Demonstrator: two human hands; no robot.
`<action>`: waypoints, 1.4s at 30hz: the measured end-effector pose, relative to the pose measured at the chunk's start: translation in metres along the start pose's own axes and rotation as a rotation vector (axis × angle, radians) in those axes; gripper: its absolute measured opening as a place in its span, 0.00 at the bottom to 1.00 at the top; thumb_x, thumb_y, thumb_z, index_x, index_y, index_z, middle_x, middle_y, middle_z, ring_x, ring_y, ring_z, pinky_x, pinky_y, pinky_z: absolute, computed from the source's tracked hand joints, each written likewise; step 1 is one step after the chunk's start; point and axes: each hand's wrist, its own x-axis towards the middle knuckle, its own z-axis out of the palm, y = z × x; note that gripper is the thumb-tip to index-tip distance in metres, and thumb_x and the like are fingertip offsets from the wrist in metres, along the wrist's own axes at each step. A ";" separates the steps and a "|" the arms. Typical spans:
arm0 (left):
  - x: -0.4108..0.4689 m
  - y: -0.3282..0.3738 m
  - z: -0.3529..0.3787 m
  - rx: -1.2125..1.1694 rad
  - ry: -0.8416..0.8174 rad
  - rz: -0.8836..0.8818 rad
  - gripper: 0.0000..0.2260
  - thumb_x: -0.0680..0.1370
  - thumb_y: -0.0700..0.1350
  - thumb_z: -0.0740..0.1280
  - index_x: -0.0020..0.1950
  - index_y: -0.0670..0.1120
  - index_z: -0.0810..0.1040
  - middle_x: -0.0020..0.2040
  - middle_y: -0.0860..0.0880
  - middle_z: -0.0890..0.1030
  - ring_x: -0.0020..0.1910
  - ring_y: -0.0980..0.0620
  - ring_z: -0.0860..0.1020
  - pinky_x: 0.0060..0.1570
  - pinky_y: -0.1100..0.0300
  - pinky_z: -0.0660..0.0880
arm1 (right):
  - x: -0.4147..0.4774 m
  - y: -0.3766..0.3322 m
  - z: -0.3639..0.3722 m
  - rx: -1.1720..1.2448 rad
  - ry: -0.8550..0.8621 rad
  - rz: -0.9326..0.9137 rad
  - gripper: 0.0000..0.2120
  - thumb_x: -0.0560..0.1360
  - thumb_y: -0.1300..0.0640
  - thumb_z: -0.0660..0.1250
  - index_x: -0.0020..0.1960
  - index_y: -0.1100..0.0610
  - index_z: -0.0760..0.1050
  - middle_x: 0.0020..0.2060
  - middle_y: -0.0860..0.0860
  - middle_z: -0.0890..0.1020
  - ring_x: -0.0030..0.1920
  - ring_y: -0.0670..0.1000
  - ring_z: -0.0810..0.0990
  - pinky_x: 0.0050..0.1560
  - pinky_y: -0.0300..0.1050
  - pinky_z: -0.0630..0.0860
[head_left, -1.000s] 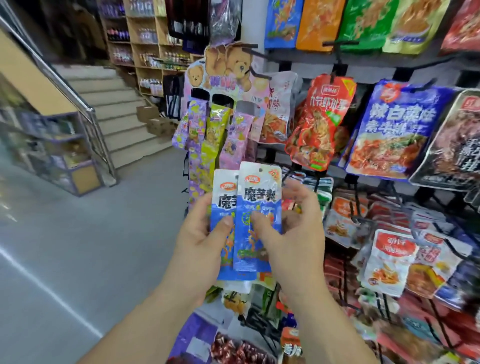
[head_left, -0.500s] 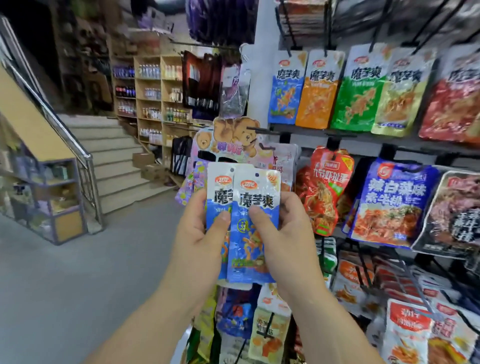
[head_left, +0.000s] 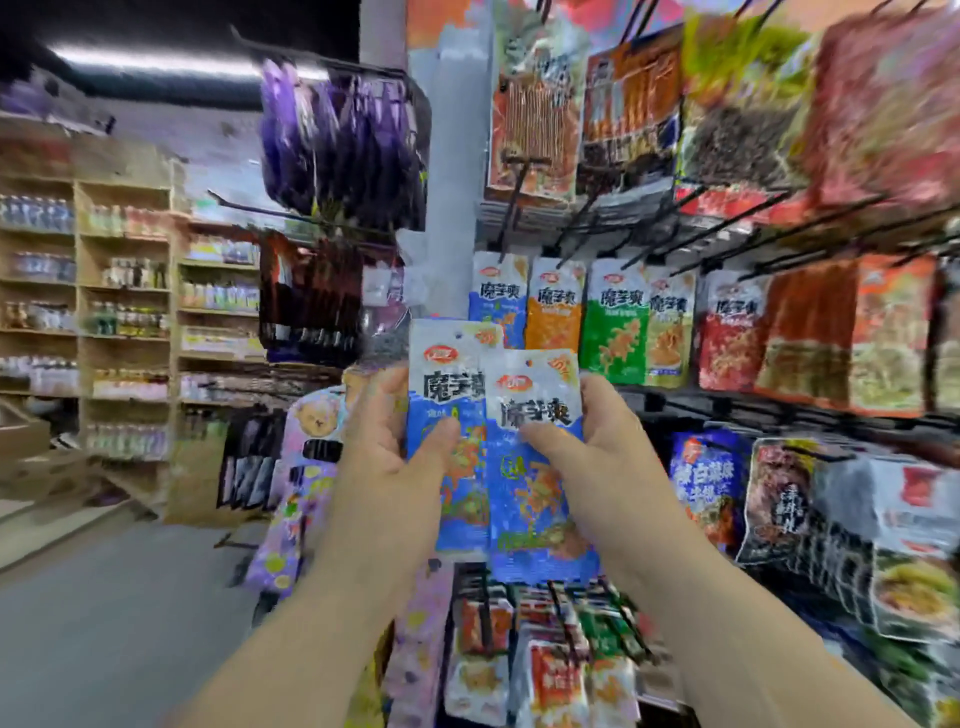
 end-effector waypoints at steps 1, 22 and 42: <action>0.006 -0.001 0.001 0.007 0.006 0.006 0.20 0.83 0.33 0.64 0.62 0.58 0.76 0.53 0.50 0.87 0.52 0.43 0.86 0.47 0.44 0.85 | 0.006 -0.006 -0.004 -0.043 0.012 -0.004 0.09 0.78 0.60 0.70 0.53 0.46 0.77 0.47 0.51 0.86 0.43 0.59 0.85 0.40 0.60 0.83; 0.023 0.018 -0.004 -0.003 0.124 0.029 0.17 0.85 0.37 0.65 0.63 0.61 0.74 0.56 0.50 0.87 0.53 0.42 0.86 0.45 0.41 0.85 | 0.152 -0.069 0.007 -0.213 0.212 -0.107 0.25 0.82 0.54 0.65 0.31 0.52 0.58 0.23 0.47 0.60 0.28 0.53 0.57 0.37 0.48 0.56; 0.027 0.010 -0.015 -0.010 0.111 0.053 0.18 0.84 0.37 0.65 0.62 0.61 0.75 0.57 0.49 0.87 0.50 0.45 0.87 0.40 0.48 0.85 | 0.169 -0.070 0.015 -0.183 0.304 -0.122 0.28 0.76 0.57 0.67 0.23 0.53 0.54 0.19 0.45 0.54 0.25 0.52 0.51 0.32 0.44 0.52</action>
